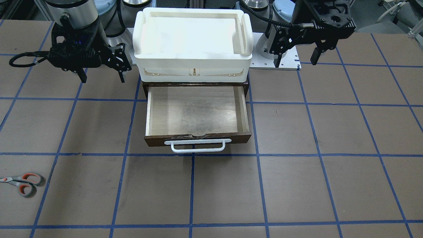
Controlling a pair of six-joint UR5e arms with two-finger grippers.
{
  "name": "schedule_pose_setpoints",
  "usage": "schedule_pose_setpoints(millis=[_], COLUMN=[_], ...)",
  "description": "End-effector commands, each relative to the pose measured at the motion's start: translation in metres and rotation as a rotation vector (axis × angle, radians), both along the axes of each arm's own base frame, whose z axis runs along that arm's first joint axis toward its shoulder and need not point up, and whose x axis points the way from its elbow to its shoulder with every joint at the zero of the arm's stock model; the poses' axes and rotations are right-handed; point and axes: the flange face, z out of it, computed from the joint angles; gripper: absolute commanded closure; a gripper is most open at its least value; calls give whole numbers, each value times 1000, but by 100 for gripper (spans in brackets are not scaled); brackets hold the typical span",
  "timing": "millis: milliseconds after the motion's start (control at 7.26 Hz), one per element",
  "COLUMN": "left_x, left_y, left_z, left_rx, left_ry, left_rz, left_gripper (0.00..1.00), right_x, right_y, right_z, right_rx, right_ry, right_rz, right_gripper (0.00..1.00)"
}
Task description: Put scissors in drawer and close it
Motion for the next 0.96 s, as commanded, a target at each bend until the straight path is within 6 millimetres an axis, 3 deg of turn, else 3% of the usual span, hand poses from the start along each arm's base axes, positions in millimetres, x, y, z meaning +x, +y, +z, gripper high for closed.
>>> schedule_pose_setpoints(millis=[0, 826], left_x=[0, 0], left_y=[0, 1], left_z=[0, 0], left_rx=[0, 5], left_ry=[0, -5], left_rz=[0, 0], left_gripper=[0, 0], right_x=[-1, -2], right_y=[-1, -1], right_z=[1, 4], right_rx=[-6, -12], right_ry=[-2, 9], right_rz=[-2, 5], right_gripper=[0, 0])
